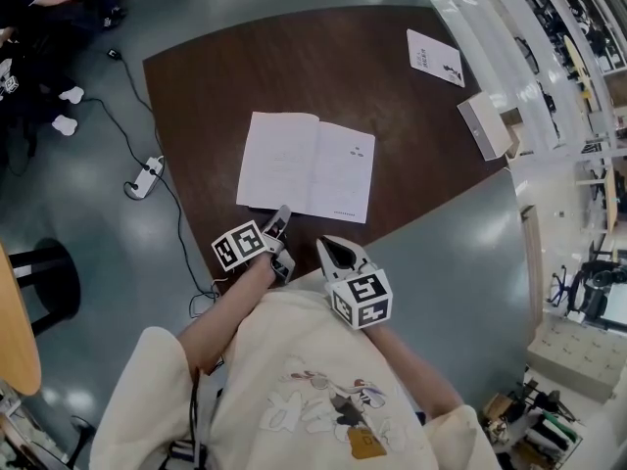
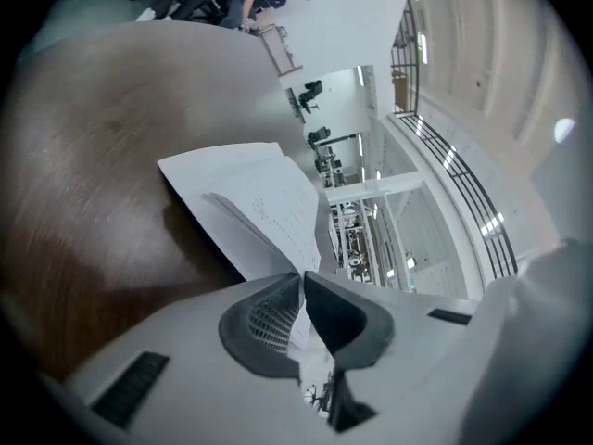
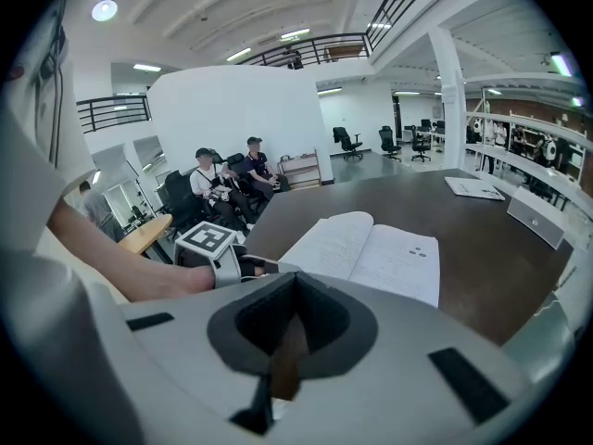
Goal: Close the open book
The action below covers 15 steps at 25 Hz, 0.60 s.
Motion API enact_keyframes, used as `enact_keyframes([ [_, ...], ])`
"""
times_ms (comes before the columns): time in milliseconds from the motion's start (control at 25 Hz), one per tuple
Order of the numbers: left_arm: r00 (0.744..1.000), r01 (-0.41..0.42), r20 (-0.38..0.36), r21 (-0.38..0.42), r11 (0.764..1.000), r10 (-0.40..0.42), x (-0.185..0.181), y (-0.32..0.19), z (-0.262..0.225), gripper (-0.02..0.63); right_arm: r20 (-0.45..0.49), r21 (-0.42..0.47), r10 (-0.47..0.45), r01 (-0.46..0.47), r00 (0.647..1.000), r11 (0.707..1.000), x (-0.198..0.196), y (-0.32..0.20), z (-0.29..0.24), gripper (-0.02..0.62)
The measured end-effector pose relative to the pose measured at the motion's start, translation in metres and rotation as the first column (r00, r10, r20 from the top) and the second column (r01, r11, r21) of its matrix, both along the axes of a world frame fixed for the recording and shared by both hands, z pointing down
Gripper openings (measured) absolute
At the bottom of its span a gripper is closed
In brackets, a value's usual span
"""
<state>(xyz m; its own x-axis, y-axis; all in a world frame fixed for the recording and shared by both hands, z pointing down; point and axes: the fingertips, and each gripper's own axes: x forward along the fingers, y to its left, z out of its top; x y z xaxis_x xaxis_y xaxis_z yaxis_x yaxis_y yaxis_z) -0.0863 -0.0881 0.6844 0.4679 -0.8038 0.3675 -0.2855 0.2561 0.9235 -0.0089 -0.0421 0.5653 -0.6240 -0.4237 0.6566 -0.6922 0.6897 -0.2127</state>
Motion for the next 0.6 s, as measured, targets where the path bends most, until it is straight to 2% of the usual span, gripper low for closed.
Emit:
enact_keyframes([
  [160,0.985,-0.134,0.121,0.074,0.988,0.124,0.019,-0.003,-0.011,0.025,0.000,-0.001,0.011,-0.011,1.000,1.000,0.005,0.003,0.003,0.006],
  [360,0.958,-0.224,0.203,0.083,0.971,0.204,0.030,-0.005,-0.014,0.023,0.003,-0.005,0.034,-0.034,0.999,0.999,0.012,0.003,0.004,0.006],
  [600,0.885,-0.354,0.340,0.051,0.934,0.317,0.046,-0.007,-0.013,0.023,0.000,-0.006,0.048,-0.048,0.999,0.999,0.022,0.002,0.004,0.006],
])
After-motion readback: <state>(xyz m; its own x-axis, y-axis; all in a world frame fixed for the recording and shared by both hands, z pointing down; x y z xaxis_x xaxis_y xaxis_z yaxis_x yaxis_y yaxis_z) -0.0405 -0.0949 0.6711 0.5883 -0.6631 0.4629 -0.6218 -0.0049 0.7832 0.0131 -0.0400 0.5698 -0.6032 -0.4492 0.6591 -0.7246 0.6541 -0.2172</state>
